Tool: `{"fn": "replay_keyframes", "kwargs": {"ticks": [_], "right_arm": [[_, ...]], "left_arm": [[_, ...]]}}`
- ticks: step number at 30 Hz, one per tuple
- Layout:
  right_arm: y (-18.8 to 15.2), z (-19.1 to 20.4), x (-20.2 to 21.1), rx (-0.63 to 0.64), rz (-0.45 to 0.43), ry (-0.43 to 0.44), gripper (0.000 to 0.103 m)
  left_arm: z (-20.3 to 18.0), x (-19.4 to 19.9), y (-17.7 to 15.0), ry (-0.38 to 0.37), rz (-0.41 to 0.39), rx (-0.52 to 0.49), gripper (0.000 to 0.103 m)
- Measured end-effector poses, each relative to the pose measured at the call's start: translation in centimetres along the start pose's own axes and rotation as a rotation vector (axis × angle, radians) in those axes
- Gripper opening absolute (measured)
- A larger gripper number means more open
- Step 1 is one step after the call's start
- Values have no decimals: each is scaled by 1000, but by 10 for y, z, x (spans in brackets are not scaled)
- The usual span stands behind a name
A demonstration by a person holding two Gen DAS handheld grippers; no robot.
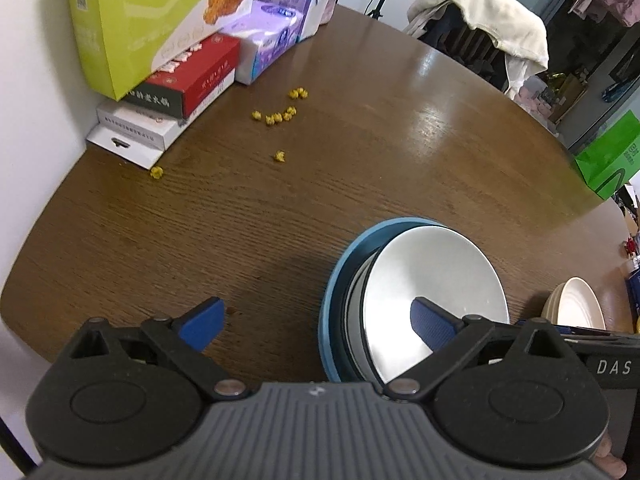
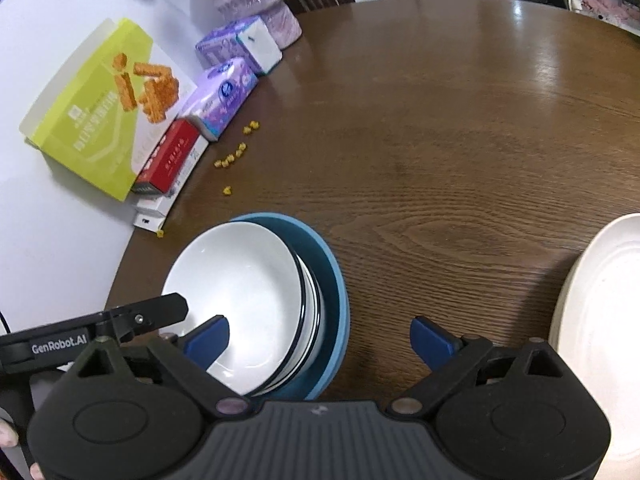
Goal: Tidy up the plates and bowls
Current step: 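Close both grippers on the blue bowl rim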
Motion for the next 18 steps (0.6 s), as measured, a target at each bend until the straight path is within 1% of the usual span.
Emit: {"fn": "replay_keyframes", "kwargs": {"ticks": [4,6,7,8,15,16,18], "right_arm": [[4,-1,-10,-3,17,-5,96],[4,-1,-14,-2,28,-4,94],[5,-1,-15,-1,34,-3,90],[5,-2,-17,-2,40,-2,88],[7,-3,-31,-8,66,17,87],[7,-4,-33,-10,72,21,86],[7,-4,-38,-12,82,26,82]], "left_arm": [[0,-9,2,-19,21,10,95],[0,-14,2,-27,28,15,94],[0,-16,3,-37,31,19,91],[1,-18,4,-44,35,23,89],[0,-35,2,-88,72,51,77],[1,-38,2,-93,79,55,74],[3,-42,0,-102,92,68,72]]}}
Point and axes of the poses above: each gripper's, at about its wrist camera, not at the fingertips, and x roughly against the way its jaws point, z to its left, y to its top, the point moved 3 cm from there along -x, roughly the way its jaws point, and after that the axes turned 13 degrees about -x, right-handed, at the moved point
